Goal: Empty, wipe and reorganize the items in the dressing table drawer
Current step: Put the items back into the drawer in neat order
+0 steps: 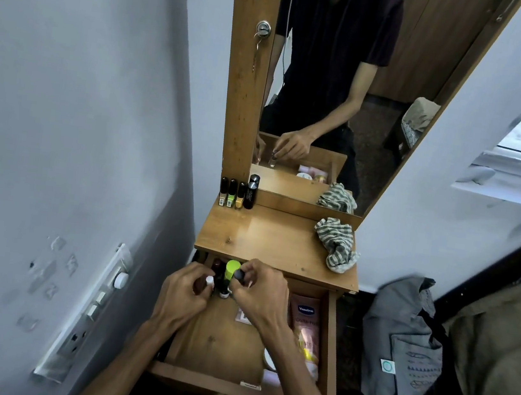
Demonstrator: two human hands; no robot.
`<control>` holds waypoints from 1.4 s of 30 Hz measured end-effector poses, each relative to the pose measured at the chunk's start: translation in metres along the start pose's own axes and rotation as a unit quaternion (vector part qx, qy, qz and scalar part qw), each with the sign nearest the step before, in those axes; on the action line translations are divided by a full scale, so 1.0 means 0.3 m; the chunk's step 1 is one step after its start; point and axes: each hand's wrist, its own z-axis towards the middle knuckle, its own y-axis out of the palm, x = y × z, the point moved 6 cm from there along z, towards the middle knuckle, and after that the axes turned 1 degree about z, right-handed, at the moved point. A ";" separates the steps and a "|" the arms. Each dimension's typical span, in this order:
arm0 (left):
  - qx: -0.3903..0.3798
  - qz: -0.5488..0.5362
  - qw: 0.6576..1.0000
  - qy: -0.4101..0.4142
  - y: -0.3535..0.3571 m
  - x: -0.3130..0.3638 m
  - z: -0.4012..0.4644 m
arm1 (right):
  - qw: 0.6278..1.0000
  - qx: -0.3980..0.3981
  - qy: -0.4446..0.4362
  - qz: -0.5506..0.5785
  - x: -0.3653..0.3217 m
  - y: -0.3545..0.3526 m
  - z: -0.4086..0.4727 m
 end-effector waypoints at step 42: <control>0.060 0.027 0.998 0.010 -0.101 0.031 0.247 | 0.996 0.060 -0.061 0.019 -0.086 0.080 0.134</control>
